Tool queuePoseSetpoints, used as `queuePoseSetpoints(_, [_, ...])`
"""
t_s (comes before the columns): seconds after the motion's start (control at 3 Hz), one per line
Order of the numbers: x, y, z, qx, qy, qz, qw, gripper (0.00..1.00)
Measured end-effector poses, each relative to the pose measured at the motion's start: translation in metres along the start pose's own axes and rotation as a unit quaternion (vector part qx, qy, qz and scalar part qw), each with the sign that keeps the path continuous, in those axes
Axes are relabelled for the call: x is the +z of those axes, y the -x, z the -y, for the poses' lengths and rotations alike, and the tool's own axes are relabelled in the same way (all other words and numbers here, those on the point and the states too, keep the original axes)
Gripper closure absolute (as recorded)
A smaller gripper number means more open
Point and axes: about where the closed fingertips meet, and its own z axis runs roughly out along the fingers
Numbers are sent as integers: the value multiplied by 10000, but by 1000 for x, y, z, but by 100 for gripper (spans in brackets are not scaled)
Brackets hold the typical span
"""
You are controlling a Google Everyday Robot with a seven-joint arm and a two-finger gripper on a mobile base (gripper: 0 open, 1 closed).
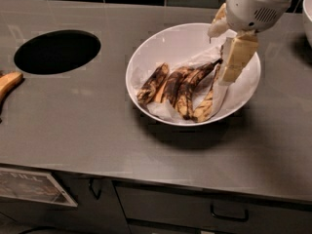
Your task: Pick banana from white bowl
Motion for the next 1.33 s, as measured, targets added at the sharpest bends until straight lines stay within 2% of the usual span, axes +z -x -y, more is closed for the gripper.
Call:
queuePoseSetpoints(0.67, [17,12,14,-152,105,49,9998,24])
queuePoseSetpoints(1.33, [29,15,19,-153,169,72,9997,28])
